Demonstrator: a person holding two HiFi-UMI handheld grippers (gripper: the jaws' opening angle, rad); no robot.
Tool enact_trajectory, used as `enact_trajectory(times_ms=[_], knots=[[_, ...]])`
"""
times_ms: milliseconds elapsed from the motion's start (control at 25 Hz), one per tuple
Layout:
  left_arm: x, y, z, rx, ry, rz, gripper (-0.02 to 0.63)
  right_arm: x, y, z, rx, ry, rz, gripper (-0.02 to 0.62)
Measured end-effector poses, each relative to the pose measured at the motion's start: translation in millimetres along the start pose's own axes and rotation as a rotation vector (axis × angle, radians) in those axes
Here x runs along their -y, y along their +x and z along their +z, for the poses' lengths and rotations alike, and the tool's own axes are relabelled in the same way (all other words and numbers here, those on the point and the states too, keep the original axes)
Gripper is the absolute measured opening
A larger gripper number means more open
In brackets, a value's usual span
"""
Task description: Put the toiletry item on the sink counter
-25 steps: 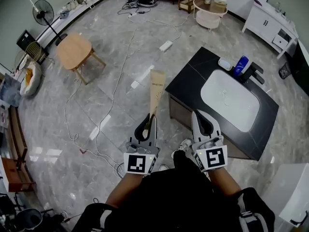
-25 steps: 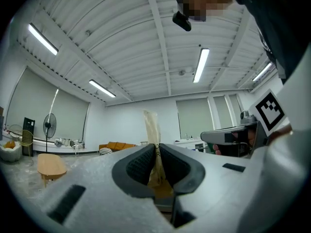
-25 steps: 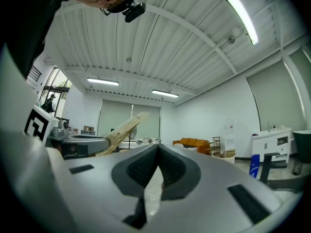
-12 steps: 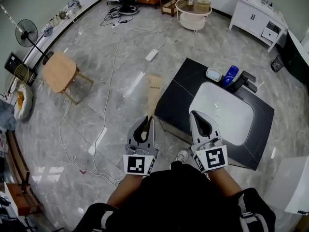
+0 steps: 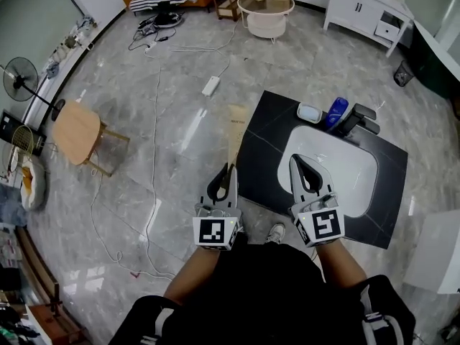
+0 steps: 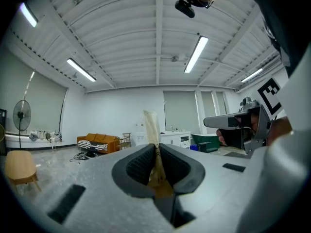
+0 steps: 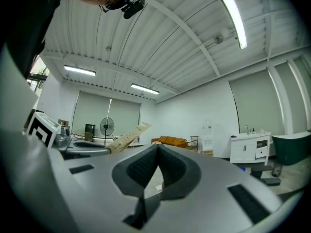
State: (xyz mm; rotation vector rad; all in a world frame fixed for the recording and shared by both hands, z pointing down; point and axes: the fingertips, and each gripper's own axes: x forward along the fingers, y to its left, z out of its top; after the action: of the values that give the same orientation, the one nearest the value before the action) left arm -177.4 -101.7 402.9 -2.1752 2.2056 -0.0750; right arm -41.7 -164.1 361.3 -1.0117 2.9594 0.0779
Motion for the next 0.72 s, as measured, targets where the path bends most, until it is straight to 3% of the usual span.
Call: enact_trajectory(times_ms=[280, 720], knots=[[-13.6, 57.3, -7.8, -0.031, -0.001, -0.122, 0.043, 18.2, 30.8, -10.3, -0.03, -0.008, -0.104, 0.005], [-16.1, 111.3, -42.7, -0.129, -0.013, -0.199, 0.043, 43.9, 47.7, -31.2, -0.104, -0.019, -0.195, 0.005]])
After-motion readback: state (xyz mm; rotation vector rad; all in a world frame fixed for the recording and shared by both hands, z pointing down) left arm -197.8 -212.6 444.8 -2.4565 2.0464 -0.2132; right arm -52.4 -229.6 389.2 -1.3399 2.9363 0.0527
